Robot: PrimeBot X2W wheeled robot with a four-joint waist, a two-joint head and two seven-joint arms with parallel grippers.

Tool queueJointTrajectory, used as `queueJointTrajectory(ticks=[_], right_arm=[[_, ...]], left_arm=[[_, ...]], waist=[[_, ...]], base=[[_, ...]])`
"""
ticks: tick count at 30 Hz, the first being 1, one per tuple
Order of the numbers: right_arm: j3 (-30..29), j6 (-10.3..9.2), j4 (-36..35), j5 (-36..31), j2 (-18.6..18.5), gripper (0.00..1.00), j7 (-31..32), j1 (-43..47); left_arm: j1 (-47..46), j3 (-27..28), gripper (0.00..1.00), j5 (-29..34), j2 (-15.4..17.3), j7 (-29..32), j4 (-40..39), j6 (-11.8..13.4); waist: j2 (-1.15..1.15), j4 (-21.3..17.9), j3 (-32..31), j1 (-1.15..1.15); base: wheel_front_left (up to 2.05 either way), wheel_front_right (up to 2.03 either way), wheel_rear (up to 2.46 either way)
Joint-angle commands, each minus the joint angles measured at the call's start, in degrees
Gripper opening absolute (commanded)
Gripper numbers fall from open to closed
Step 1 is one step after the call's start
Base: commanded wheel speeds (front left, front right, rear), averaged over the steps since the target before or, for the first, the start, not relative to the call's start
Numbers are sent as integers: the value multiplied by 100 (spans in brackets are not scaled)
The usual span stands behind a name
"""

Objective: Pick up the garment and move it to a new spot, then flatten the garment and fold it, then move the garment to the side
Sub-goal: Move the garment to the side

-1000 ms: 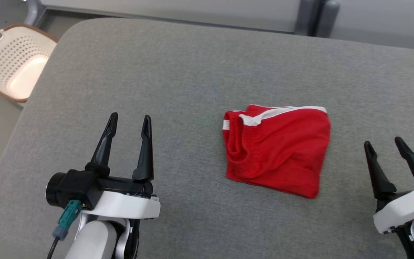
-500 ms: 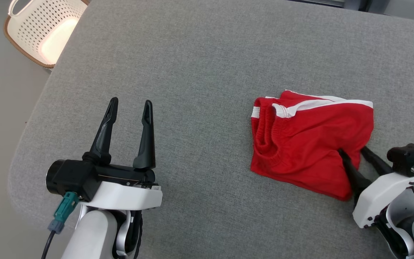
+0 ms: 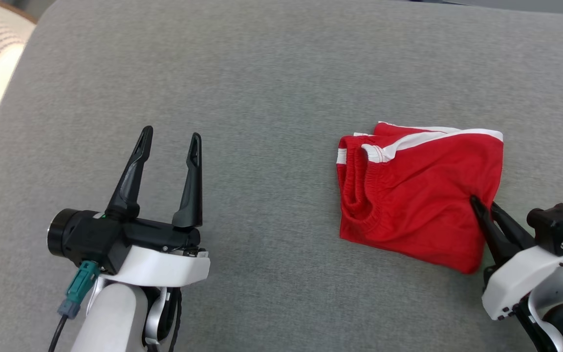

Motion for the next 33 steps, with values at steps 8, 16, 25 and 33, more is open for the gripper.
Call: queueJointTrajectory(ticks=[8,16,25,33], right_arm=[[-33,-13,55,186,-235,0,-468,257],[258,-13,402,399,-591,0,-842,-545],[-243,-13,970,675,-1386,0,-1224,-1772],[-1079,-13,1817,927,-2022,0,-1364,-1984]], left_arm=[[-204,-38,100,218,340,13,-95,-210],[-495,-250,100,299,402,270,-328,-329],[-1066,-468,100,425,430,464,-648,-434],[-1570,-668,100,577,457,545,-845,-532]], waist=[[0,-1729,-98,0],[0,-2442,152,0],[0,-2607,962,0],[0,-2446,1587,0]], base=[[0,0,0],[0,0,0],[0,0,0],[0,0,0]])
